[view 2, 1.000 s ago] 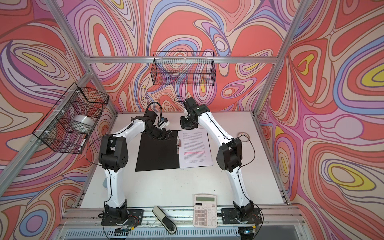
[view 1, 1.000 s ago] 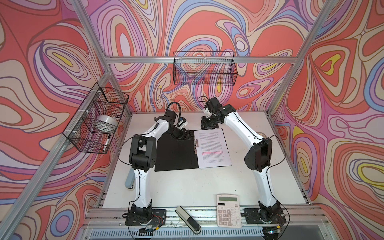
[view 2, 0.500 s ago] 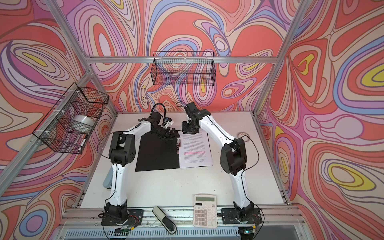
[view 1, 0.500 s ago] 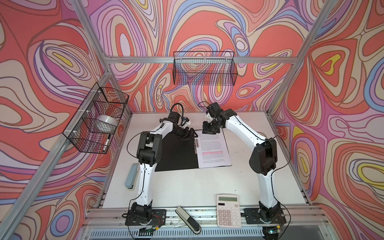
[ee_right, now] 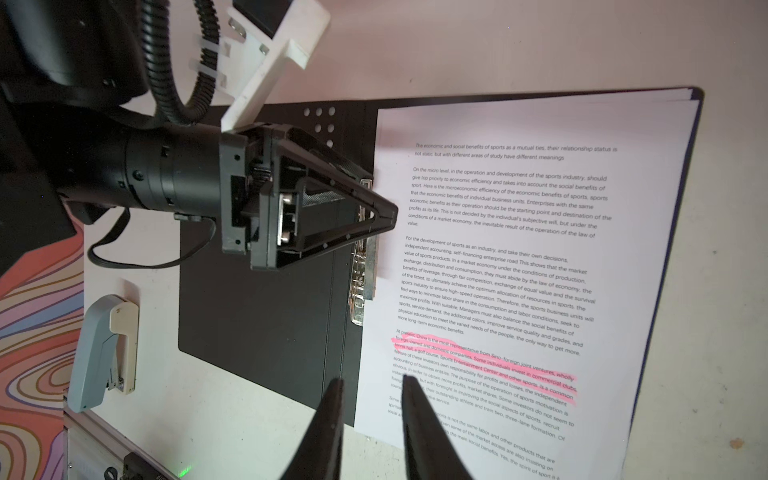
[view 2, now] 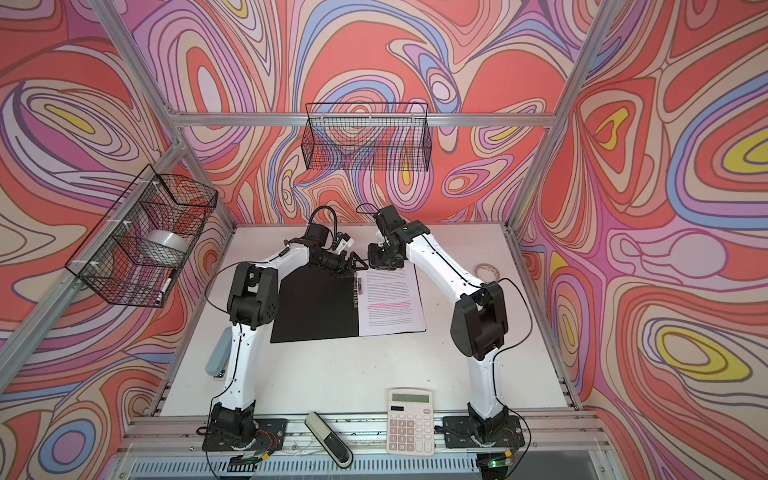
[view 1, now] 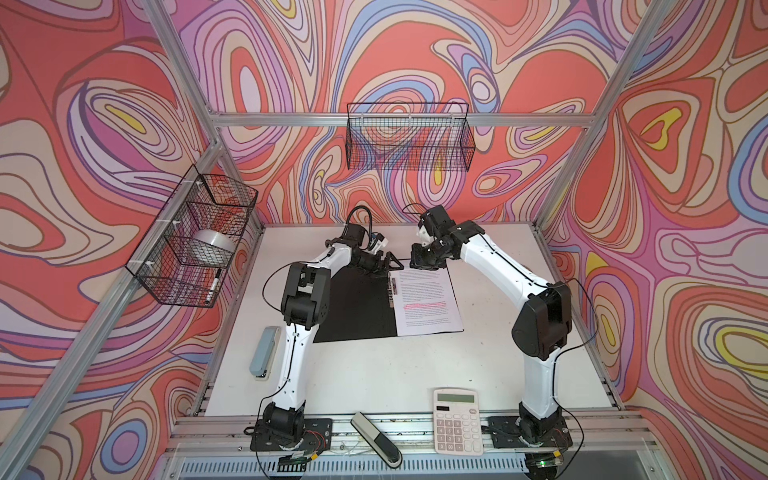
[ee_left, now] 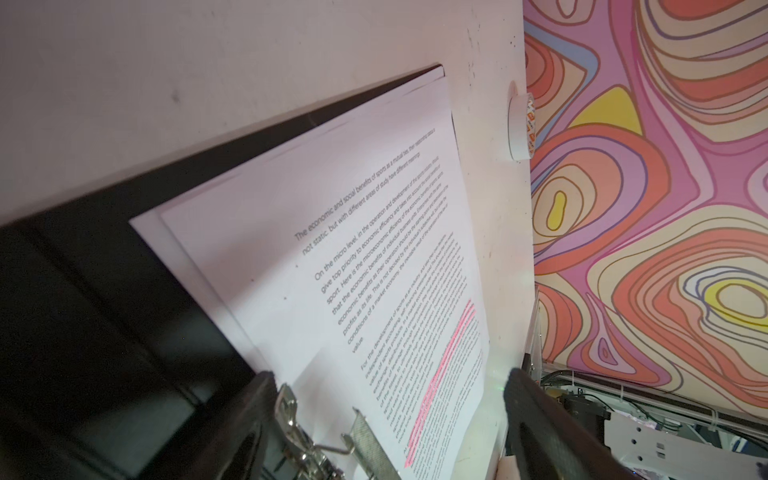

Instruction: Put the files into the folder

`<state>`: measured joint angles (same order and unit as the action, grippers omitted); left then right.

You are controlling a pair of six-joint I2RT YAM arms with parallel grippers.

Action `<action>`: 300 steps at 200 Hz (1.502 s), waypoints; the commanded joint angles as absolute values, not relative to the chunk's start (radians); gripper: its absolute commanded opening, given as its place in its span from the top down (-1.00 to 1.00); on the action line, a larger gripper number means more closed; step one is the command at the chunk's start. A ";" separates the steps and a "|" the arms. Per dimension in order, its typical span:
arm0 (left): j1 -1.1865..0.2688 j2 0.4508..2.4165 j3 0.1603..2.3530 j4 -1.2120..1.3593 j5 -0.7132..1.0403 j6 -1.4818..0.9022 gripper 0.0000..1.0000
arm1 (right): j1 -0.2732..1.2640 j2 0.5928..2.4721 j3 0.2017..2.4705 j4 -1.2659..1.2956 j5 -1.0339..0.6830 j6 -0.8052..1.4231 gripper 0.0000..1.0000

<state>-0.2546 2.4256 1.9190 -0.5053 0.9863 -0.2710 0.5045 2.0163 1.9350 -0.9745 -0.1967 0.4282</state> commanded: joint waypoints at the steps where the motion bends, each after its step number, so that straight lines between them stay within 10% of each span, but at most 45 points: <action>1: -0.255 2.450 1.944 -0.451 1.038 -0.329 -0.71 | 0.502 1.987 1.924 -0.960 -0.181 0.425 0.49; 210: -0.284 2.085 1.581 -0.346 1.166 -0.384 -0.66 | 0.487 1.978 1.956 -0.971 -0.172 0.421 0.48; 300: -0.184 1.827 1.464 -0.896 0.345 0.171 -0.70 | 0.572 2.282 2.276 -1.161 -0.213 0.368 0.47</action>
<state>-0.2108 1.8423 1.5459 -0.7433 0.5808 0.0074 0.5312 2.1830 2.1899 -1.0798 -0.2043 0.3985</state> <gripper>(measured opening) 0.849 0.266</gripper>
